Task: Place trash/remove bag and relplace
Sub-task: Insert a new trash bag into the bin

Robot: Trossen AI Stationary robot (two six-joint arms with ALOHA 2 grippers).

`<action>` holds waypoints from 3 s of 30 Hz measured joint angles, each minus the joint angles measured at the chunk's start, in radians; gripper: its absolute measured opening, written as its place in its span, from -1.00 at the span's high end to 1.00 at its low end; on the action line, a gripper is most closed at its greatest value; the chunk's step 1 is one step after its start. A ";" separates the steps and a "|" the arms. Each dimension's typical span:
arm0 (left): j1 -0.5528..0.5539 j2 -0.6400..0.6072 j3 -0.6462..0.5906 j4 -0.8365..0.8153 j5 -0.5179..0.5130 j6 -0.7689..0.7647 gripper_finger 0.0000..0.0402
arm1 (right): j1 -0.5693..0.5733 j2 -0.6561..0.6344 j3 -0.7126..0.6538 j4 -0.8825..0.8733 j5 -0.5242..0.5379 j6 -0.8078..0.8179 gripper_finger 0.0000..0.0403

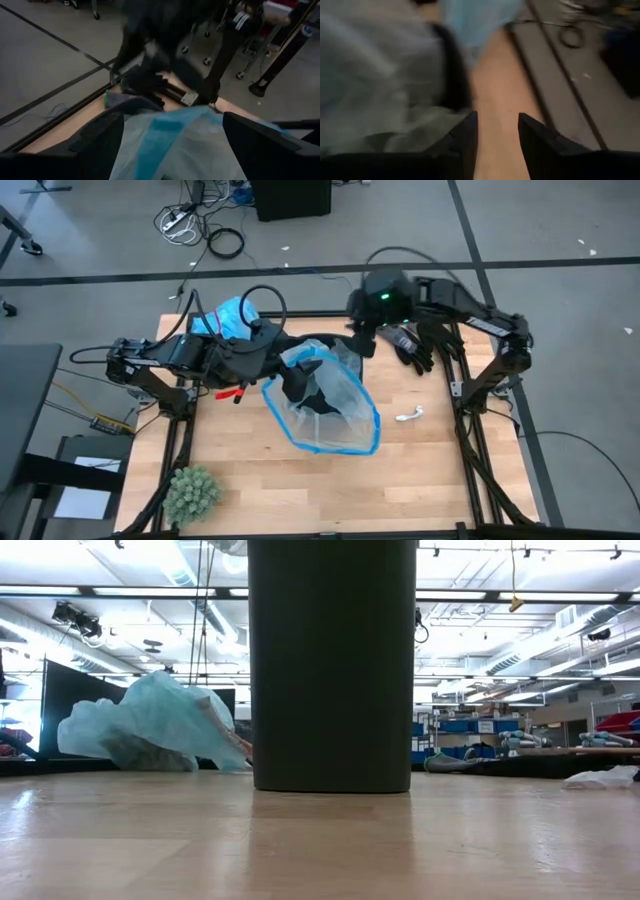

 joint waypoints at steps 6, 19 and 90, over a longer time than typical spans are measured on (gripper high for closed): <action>-0.010 0.000 0.000 -0.169 0.000 -0.064 -0.75 | 0.020 -0.117 0.000 0.080 -0.042 0.037 0.34; 0.008 0.000 0.000 -0.345 -0.022 -0.100 -0.75 | 0.146 -0.144 0.001 0.157 -0.237 0.140 0.11; 0.315 0.187 -0.001 -0.527 -0.009 0.084 0.99 | -0.072 -0.034 -0.176 -0.075 -0.069 0.034 1.00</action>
